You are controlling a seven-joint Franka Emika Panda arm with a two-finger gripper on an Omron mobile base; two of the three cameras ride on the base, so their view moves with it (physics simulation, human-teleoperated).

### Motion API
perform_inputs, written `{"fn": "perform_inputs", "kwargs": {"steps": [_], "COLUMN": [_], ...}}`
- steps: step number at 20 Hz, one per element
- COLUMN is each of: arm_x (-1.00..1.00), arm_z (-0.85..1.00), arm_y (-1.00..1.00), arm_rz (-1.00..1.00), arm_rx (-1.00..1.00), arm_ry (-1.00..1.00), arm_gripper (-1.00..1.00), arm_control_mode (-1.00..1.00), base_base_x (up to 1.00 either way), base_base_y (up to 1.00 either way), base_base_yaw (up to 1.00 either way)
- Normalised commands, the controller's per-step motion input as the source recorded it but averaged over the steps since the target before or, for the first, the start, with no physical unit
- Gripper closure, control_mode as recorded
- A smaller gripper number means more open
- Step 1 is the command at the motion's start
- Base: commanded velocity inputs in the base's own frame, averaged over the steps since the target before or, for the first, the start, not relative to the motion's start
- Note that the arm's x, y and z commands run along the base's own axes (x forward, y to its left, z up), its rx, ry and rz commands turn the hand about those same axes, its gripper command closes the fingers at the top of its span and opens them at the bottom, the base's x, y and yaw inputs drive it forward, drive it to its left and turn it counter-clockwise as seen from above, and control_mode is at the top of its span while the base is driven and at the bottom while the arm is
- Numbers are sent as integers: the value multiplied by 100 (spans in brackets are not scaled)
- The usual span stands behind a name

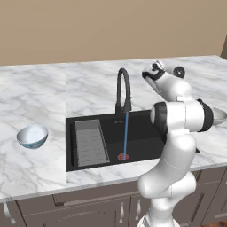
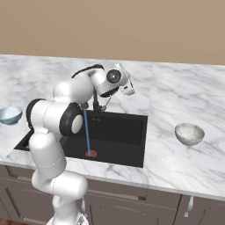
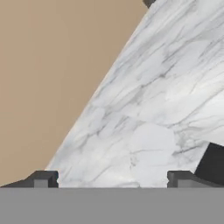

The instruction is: Rinse each bowl for a few seconds and place them down in the sink or on the counter.

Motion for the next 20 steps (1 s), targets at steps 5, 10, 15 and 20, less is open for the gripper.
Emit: {"fn": "perform_inputs", "kwargs": {"steps": [5, 10, 15, 20], "arm_x": [-14, -15, -38, -31], "arm_z": [57, 33, 9, 6], "arm_y": [-15, -23, -13, -3], "arm_rz": [-27, -32, -30, -25], "arm_rx": [11, 11, 6, 3], "arm_ry": [17, 15, 1, -5], "arm_gripper": [-100, -100, -100, -100], "arm_control_mode": [-100, -100, -100, -100], "base_base_x": [0, 0, 0, 0], "base_base_y": [0, 0, 0, 0], "base_base_yaw": [0, 0, 0, 0]}}
